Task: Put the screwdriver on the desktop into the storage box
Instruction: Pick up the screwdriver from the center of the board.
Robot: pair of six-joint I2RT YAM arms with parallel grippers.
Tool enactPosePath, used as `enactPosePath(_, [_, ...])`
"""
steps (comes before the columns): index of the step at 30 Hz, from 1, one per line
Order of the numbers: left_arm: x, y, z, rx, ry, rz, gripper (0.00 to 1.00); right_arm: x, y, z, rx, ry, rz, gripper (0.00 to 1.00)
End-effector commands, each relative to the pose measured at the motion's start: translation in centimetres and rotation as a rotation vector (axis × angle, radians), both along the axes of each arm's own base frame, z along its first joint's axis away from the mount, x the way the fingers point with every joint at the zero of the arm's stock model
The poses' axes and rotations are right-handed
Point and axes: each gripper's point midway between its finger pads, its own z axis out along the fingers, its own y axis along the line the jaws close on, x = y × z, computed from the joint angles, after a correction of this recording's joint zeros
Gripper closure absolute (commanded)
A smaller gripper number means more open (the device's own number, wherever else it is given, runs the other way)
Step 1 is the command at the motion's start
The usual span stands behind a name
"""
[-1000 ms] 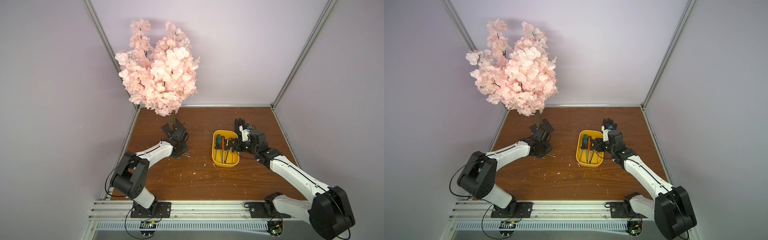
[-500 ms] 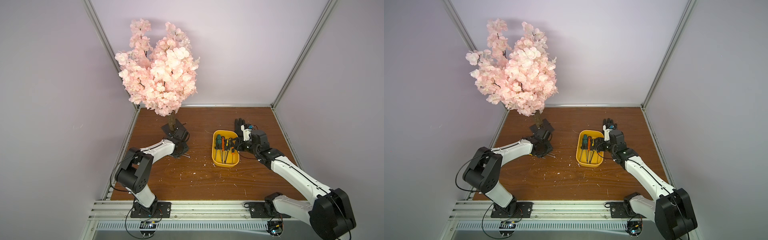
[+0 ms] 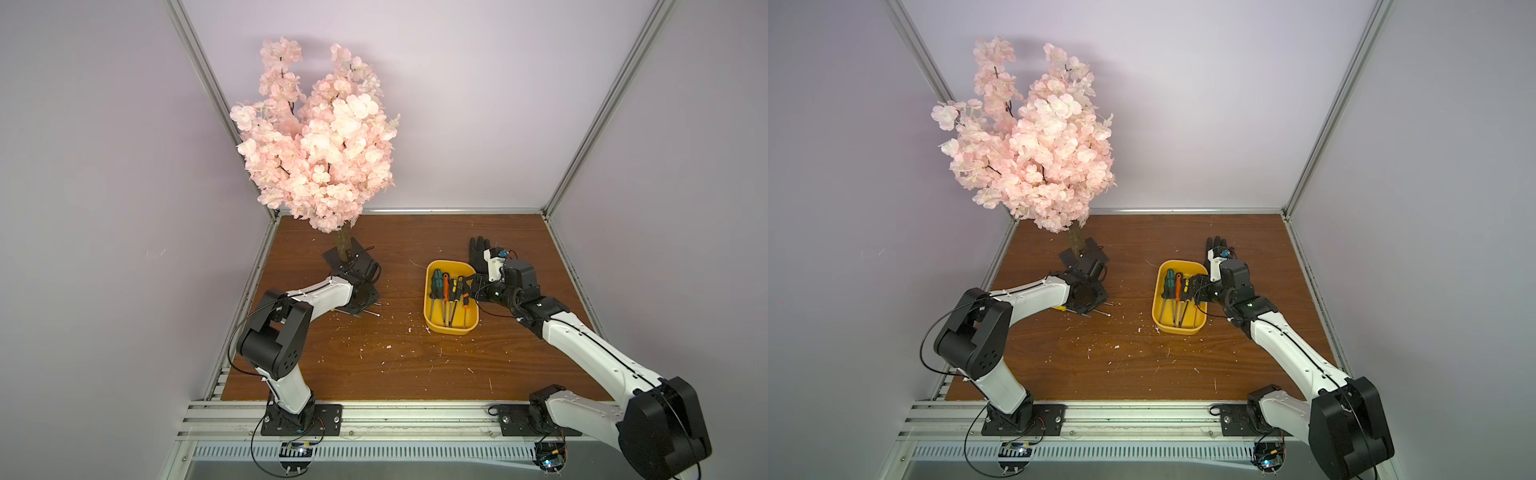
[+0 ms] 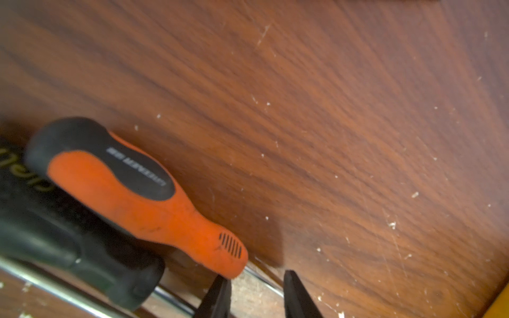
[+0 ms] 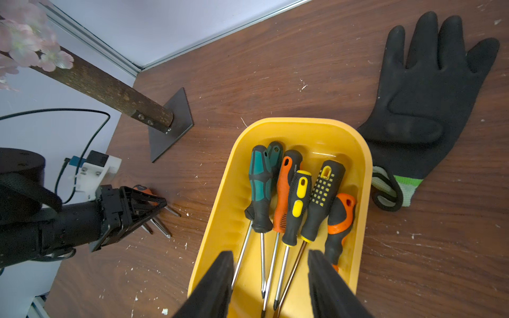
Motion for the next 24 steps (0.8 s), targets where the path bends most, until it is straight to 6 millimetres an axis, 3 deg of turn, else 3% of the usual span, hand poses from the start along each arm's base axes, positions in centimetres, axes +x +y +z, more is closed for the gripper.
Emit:
enactPosePath(1, [-0.2,0.4,-0.8,0.013,0.036,-0.004,0.65,0.7,0.0,1.3,0.008,-0.040,-0.004,0.50])
enactPosePath(6, [-0.5,0.3,-1.5,0.015,0.057,-0.017,0.67,0.8,-0.2,1.3,0.008,-0.041,-0.013,0.50])
enactPosePath(16, [-0.4,-0.4,-2.2,-0.010,0.072,-0.043,0.83,0.7,-1.0,1.0,0.003,-0.040,-0.039,0.48])
enactPosePath(24, [-0.4,-0.6,-2.6,-0.010,0.086,-0.056,0.81,0.6,-1.4,1.0,0.003,-0.042,-0.051,0.47])
